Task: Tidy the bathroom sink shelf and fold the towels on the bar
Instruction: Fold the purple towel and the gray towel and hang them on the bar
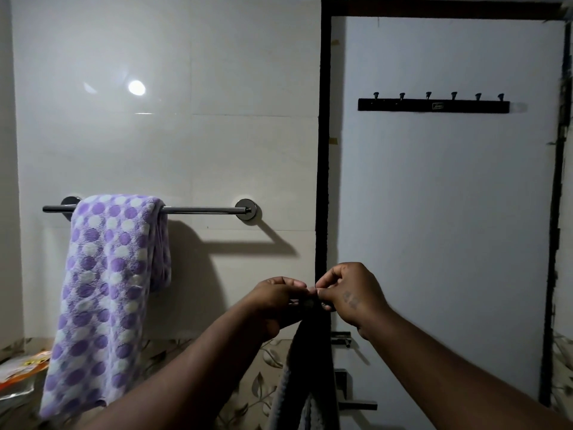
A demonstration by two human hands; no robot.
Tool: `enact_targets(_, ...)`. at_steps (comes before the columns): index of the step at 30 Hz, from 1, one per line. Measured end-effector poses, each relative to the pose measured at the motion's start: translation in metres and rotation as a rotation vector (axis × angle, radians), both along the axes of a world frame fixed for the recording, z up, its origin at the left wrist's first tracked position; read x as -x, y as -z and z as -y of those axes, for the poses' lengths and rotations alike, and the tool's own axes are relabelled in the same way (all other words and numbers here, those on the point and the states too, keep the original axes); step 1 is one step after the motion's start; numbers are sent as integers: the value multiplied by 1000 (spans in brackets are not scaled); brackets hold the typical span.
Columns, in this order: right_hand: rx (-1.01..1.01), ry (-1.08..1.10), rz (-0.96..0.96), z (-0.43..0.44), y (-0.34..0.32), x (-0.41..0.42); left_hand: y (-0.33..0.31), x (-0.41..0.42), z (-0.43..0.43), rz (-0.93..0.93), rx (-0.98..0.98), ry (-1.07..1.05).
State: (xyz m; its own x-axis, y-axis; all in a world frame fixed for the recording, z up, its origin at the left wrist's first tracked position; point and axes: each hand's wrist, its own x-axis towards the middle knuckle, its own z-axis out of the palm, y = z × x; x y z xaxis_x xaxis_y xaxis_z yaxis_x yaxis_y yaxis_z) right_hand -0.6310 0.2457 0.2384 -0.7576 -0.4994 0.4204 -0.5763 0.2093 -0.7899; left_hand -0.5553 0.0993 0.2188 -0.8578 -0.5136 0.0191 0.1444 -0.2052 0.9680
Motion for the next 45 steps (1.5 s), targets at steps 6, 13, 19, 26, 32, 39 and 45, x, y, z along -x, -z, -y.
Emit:
enact_targets(6, -40, 20, -100, -4, -4, -3, 2, 1, -10, 12, 84, -113)
enact_targets(13, -175, 44, -258, -6, -5, -12, 4, 1, -19, -14, 44, -160)
enact_targets(19, -254, 56, -416, -7, 2, -17, 5, 2, -24, -45, -22, -175)
enact_targets(26, -196, 136, -531, -10, 7, -11, 10, 2, -29, -114, 11, -72)
enact_targets(32, -240, 150, -520, -15, -4, -5, 15, 5, -33, -172, 639, -226)
enact_targets(39, -329, 29, -378, -24, -20, 1, 11, 10, -28, -94, 944, -181)
enact_targets(45, -242, 35, -330, -18, -32, -1, 2, 13, -37, -228, 934, -197)
